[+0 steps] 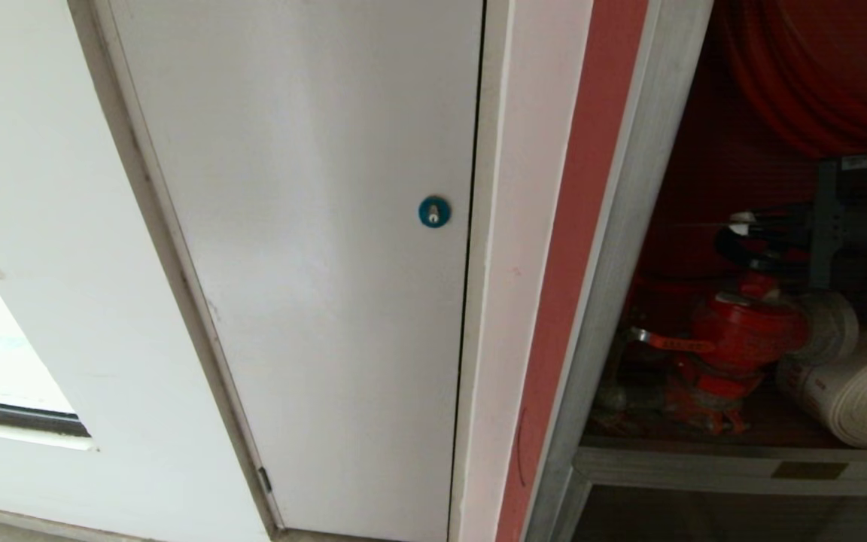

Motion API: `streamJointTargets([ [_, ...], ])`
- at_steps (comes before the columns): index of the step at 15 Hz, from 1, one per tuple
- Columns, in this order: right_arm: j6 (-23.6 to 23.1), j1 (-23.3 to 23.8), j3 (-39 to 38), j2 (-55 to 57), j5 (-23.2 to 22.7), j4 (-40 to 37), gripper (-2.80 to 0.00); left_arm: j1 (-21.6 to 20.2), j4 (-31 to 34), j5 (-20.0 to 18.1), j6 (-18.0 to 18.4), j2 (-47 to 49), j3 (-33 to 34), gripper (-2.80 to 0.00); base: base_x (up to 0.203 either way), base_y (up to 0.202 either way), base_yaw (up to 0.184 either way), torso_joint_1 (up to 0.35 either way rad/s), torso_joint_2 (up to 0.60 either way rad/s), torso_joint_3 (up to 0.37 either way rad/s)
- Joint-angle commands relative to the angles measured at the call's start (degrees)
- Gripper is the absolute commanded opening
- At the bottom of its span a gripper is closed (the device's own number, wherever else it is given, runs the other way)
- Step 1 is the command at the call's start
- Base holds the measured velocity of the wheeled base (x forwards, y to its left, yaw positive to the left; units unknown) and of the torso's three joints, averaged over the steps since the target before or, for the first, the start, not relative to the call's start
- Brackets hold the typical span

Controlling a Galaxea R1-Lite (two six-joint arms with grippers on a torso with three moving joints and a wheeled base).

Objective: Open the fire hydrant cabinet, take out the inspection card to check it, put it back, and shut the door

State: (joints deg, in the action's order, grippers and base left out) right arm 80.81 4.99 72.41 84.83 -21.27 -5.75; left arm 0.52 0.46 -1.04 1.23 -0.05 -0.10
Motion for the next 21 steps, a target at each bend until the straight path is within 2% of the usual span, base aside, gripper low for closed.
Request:
streamJointTargets([
  [1,0.4,-0.1,0.5,0.7,-0.1,0.0,-2.80,0.0,0.0,0.0,0.0,0.0,0.0,-2.80,0.000,0.000,0.000,0.000,0.00,0.000],
  [2,0.4,-0.2,0.8,0.8,-0.1,0.0,-2.69,0.0,0.0,0.0,0.0,0.0,0.0,-2.80,0.000,0.000,0.000,0.000,0.00,0.000],
  [3,0.3,-0.4,0.9,0.8,-0.1,-0.1,0.00,0.1,-0.1,0.0,0.0,0.0,0.0,-2.80,0.000,0.000,0.000,0.000,0.00,0.000],
  [11,0.4,-1.8,1.4,2.4,0.0,-0.6,0.00,0.0,0.0,0.0,0.0,0.0,0.0,-2.80,0.000,0.000,0.000,0.000,0.00,0.000],
  [21,0.0,-2.6,-3.4,1.2,0.4,-0.8,0.00,0.0,0.0,0.0,0.0,0.0,0.0,-2.80,0.000,0.000,0.000,0.000,0.00,0.000],
])
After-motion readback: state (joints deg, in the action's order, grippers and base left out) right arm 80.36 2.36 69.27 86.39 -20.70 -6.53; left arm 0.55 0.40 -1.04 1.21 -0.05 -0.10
